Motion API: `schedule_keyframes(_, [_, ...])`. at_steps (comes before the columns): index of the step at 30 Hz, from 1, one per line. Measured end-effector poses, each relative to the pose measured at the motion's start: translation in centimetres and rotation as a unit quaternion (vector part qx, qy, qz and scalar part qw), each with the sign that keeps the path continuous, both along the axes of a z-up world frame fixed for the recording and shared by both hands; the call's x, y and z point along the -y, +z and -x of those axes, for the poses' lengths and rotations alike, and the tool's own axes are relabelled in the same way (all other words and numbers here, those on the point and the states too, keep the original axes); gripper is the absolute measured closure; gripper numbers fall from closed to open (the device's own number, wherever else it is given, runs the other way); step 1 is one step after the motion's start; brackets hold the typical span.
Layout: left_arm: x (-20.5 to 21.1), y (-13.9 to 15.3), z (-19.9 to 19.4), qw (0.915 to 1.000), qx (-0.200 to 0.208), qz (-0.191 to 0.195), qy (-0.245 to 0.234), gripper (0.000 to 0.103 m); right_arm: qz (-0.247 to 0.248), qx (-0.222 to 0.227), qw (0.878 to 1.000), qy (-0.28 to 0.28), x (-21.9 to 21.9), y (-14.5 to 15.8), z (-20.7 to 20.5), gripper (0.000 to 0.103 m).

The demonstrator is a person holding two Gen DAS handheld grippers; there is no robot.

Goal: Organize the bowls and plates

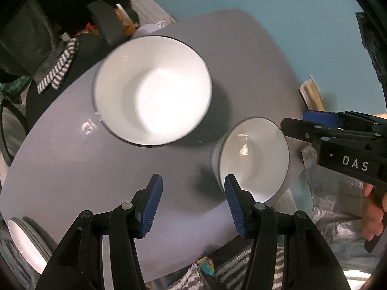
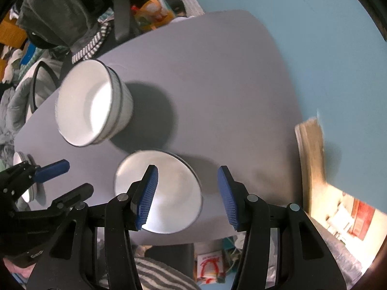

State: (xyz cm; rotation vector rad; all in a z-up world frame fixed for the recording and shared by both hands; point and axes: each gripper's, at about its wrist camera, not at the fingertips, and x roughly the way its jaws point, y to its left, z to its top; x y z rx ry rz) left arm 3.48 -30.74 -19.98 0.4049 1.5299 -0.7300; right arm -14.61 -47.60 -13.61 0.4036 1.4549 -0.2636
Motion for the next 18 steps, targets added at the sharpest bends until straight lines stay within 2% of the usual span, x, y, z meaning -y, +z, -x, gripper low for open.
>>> schedule_keyframes(7, [1.4,-1.7,1.5,0.9997,-0.011,-0.009,-0.021,0.049,-0.01,0.001,1.0,-0.014,0.4,-1.7,1.9,0.052])
schedule_keyframes(18, [2.0,-4.5,1.9,0.999,-0.02,-0.031,-0.027,0.049,-0.04,0.0,0.999,-0.023,0.6,-4.8,2.7,0.052])
